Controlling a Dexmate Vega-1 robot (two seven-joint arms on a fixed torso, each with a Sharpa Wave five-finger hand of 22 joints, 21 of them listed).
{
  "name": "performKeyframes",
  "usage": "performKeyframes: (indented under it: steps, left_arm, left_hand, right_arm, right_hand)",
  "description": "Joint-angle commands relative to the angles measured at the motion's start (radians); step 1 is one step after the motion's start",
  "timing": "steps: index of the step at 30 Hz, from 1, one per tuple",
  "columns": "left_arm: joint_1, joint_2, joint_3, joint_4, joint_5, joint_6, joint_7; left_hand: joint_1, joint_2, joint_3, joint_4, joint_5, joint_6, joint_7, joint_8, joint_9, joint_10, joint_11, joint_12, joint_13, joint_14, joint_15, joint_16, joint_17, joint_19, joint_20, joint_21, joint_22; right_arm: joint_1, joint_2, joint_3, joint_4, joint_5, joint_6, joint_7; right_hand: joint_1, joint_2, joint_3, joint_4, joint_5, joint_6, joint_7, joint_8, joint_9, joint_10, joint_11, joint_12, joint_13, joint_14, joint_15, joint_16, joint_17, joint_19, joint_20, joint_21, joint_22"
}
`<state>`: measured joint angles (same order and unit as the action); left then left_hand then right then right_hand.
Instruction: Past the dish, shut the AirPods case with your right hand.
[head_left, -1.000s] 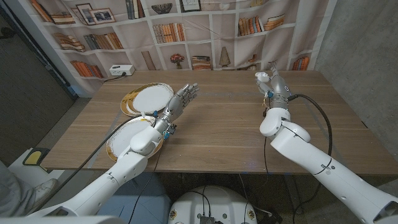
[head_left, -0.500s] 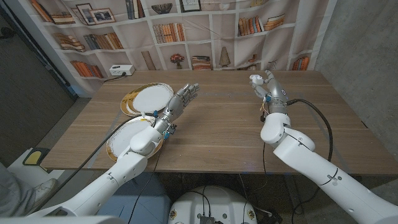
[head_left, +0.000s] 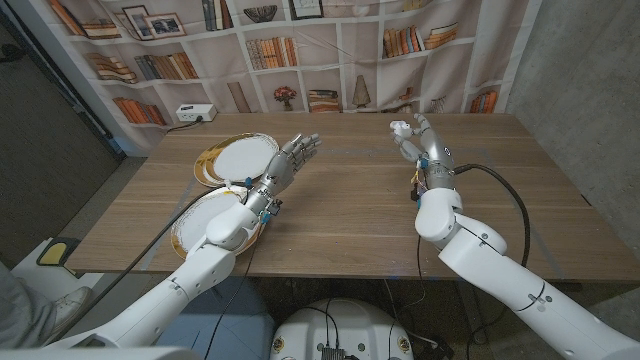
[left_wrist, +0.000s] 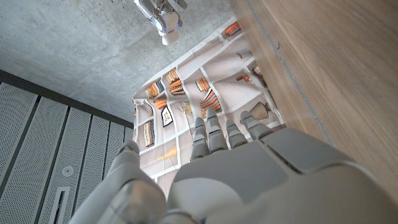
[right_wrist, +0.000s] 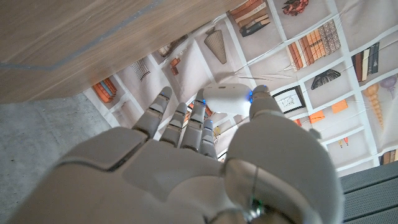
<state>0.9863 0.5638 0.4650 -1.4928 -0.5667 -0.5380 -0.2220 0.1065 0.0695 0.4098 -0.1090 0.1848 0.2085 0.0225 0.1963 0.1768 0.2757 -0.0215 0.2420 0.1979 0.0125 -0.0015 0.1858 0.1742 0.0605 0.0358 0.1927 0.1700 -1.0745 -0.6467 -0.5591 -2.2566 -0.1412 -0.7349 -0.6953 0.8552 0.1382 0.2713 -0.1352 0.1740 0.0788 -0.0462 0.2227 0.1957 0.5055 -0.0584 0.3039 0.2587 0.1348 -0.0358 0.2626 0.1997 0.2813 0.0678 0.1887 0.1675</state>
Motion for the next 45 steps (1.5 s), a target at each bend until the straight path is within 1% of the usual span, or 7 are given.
performKeyframes:
  steps: [1,12,19,23,26,38,45]
  left_arm:
    - [0.004,0.005,-0.012,-0.003,-0.059,0.008,-0.045]
    - [-0.002,0.01,-0.016,-0.001,-0.101,0.031,-0.09]
    - [0.0,0.027,-0.014,-0.021,-0.049,0.028,-0.068]
    - [0.002,0.035,-0.014,-0.028,-0.038,0.029,-0.064]
    - [0.004,0.047,-0.013,-0.038,-0.017,0.033,-0.056]
    - [0.023,0.035,-0.014,-0.047,-0.037,0.019,-0.051]
    - [0.029,0.021,-0.011,-0.041,-0.07,0.016,-0.07]
  left_hand:
    - [-0.006,-0.001,0.003,0.002,0.002,0.016,0.005,0.006,0.002,0.015,0.003,0.007,0.001,0.005,0.001,-0.001,0.004,-0.001,0.003,-0.001,0.005]
    - [-0.014,-0.003,0.001,0.006,0.001,-0.037,-0.009,-0.016,0.003,0.005,0.05,-0.003,0.001,0.004,0.037,-0.001,0.005,-0.014,0.02,-0.004,0.005]
    - [-0.019,-0.002,-0.001,0.009,0.002,-0.074,0.013,-0.019,0.003,0.018,0.044,0.001,0.005,-0.01,0.049,-0.003,0.006,-0.03,0.025,-0.006,0.005]
    - [-0.025,0.0,0.0,0.014,0.003,-0.006,-0.032,0.009,0.002,0.105,-0.024,0.023,0.008,0.004,0.027,0.01,0.007,-0.032,0.023,-0.001,0.005]
    - [-0.027,0.0,0.0,0.015,0.003,0.007,-0.023,0.01,0.002,0.102,-0.001,0.019,0.009,0.013,0.022,0.013,0.007,-0.032,0.019,0.0,0.005]
    - [-0.03,-0.001,0.004,0.015,0.003,0.043,-0.022,0.001,0.006,-0.184,0.041,-0.059,0.019,-0.109,0.005,-0.015,0.008,-0.081,0.02,-0.005,0.006]
    - [-0.06,-0.007,-0.009,0.033,0.003,0.119,0.062,0.012,0.006,-0.283,0.054,-0.058,0.008,-0.186,0.019,-0.013,0.01,-0.137,0.028,-0.009,0.008]
  right_arm:
    - [0.0,0.005,-0.03,0.056,-0.058,0.151,0.012]
    - [-0.006,0.017,-0.053,0.105,-0.105,0.259,0.044]
    - [-0.016,0.018,-0.051,0.096,-0.131,0.273,0.068]
    - [-0.026,0.016,-0.05,0.09,-0.149,0.288,0.074]
    - [-0.032,0.018,-0.05,0.087,-0.16,0.295,0.079]
    - [-0.04,0.014,-0.071,0.059,-0.229,0.309,0.121]
    - [-0.038,0.012,-0.088,0.058,-0.272,0.325,0.146]
  right_hand:
    - [0.011,-0.003,0.004,-0.009,0.005,0.003,0.005,0.001,0.0,0.107,-0.098,0.011,0.002,0.012,-0.062,0.004,0.001,0.011,-0.003,0.002,0.001]
    - [0.026,-0.008,0.005,-0.018,0.007,0.012,0.007,0.0,0.0,0.13,-0.109,0.018,0.002,0.023,-0.073,0.003,-0.002,0.023,-0.014,0.005,0.001]
    - [0.034,-0.008,0.007,-0.022,0.009,0.02,0.008,0.0,0.0,0.143,-0.11,0.024,0.005,0.029,-0.074,0.002,-0.003,0.029,-0.018,0.006,0.001]
    - [0.038,-0.009,0.007,-0.023,0.009,0.021,0.008,-0.001,0.0,0.146,-0.117,0.025,0.006,0.031,-0.077,0.001,-0.003,0.03,-0.018,0.006,0.001]
    - [0.041,-0.008,0.008,-0.024,0.009,0.022,0.007,-0.001,0.0,0.145,-0.114,0.025,0.006,0.032,-0.079,0.0,-0.003,0.031,-0.019,0.005,0.001]
    - [0.049,-0.01,0.007,-0.023,0.01,0.038,0.004,0.0,0.0,0.166,-0.119,0.034,0.01,0.043,-0.085,0.0,-0.004,0.035,-0.021,0.005,0.001]
    - [0.048,-0.011,0.005,-0.021,0.01,0.04,0.002,-0.002,0.0,0.169,-0.123,0.036,0.012,0.047,-0.091,0.0,-0.003,0.035,-0.022,0.004,0.001]
